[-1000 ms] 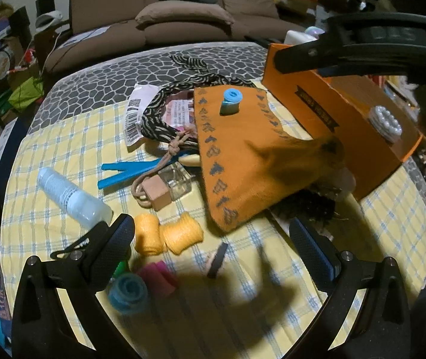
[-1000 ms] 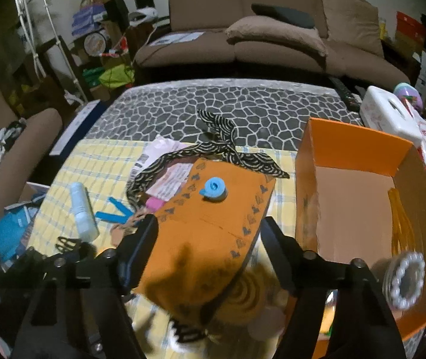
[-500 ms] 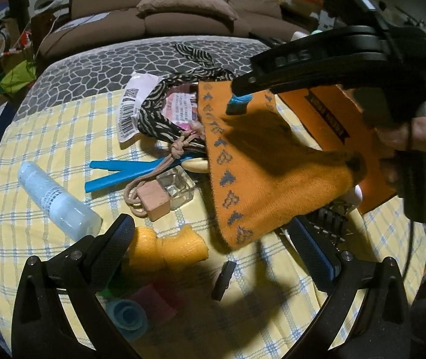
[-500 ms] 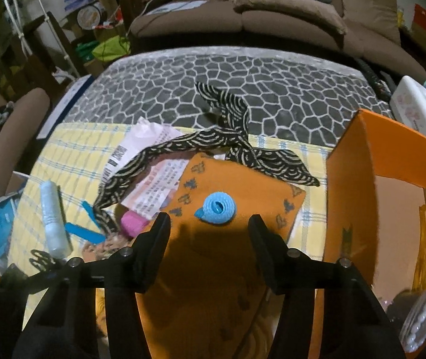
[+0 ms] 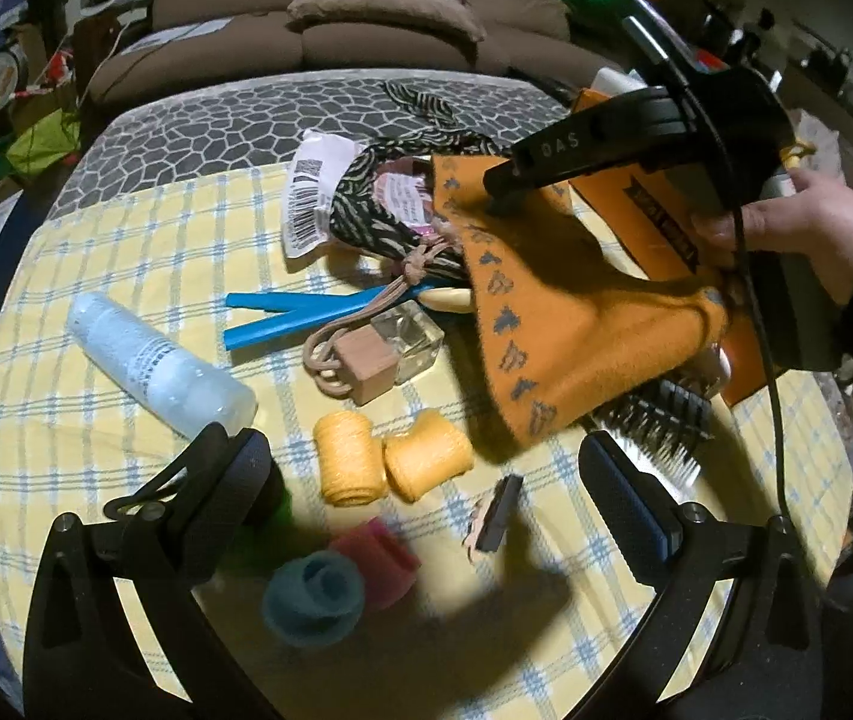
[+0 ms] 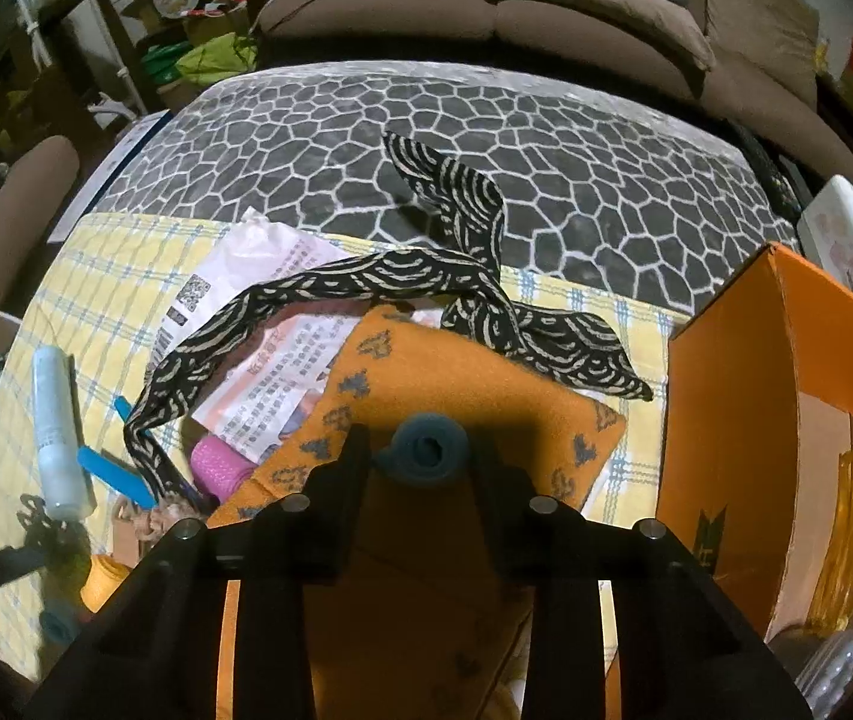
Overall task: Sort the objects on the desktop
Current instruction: 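Grasp the blue roller on the orange pouch with the right tool while the left tool grasps another blue roller, then carry both blue rollers into the orange box and open both tools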
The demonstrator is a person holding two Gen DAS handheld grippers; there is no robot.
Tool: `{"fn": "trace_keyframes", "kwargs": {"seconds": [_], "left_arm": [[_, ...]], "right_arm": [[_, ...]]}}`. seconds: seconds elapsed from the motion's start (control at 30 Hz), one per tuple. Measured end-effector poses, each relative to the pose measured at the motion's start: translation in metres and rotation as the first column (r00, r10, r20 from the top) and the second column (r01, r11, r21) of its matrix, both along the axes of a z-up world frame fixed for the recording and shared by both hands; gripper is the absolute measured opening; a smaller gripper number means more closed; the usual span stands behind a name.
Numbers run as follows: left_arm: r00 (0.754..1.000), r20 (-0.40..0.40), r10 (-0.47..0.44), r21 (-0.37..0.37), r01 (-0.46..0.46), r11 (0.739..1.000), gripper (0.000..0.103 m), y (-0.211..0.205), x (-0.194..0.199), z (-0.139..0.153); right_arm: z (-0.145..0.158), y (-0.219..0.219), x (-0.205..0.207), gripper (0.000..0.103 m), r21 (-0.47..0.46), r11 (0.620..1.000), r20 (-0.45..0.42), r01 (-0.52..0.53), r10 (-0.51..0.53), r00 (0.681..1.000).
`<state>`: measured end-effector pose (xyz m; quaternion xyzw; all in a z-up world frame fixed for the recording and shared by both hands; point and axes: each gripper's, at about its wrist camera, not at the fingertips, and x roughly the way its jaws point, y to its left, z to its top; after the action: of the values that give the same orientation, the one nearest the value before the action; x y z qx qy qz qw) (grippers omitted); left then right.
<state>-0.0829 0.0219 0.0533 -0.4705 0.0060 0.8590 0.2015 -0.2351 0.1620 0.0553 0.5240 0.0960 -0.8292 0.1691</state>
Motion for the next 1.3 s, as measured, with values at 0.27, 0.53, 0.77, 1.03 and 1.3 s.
{"fn": "trace_keyframes", "kwargs": {"seconds": [0.27, 0.53, 0.77, 1.03, 1.3], "left_arm": [[0.999, -0.029, -0.022, 0.001, 0.022, 1.000, 0.103, -0.024, 0.033, 0.008], [0.994, -0.053, 0.093, -0.005, -0.094, 0.996, 0.093, -0.055, 0.042, 0.002], [0.995, -0.029, 0.090, -0.065, -0.092, 0.994, 0.047, -0.053, 0.038, -0.013], [0.997, -0.039, 0.063, -0.072, -0.066, 0.995, 0.031, -0.044, 0.040, -0.018], [0.997, -0.046, 0.059, -0.022, -0.060, 0.998, 0.030, -0.043, 0.052, -0.001]], "right_arm": [[0.016, 0.004, 0.018, 0.032, 0.000, 1.000, -0.037, -0.018, 0.018, 0.999], [0.026, 0.012, 0.038, 0.032, -0.041, 0.999, -0.041, -0.003, 0.001, 0.999], [0.032, 0.015, 0.053, 0.032, -0.051, 0.999, -0.047, -0.015, 0.013, 0.999], [0.042, 0.013, 0.066, 0.032, -0.058, 0.998, -0.056, -0.038, 0.035, 0.998], [0.065, 0.015, 0.087, 0.032, -0.084, 0.994, -0.085, -0.065, 0.057, 0.995]]}}
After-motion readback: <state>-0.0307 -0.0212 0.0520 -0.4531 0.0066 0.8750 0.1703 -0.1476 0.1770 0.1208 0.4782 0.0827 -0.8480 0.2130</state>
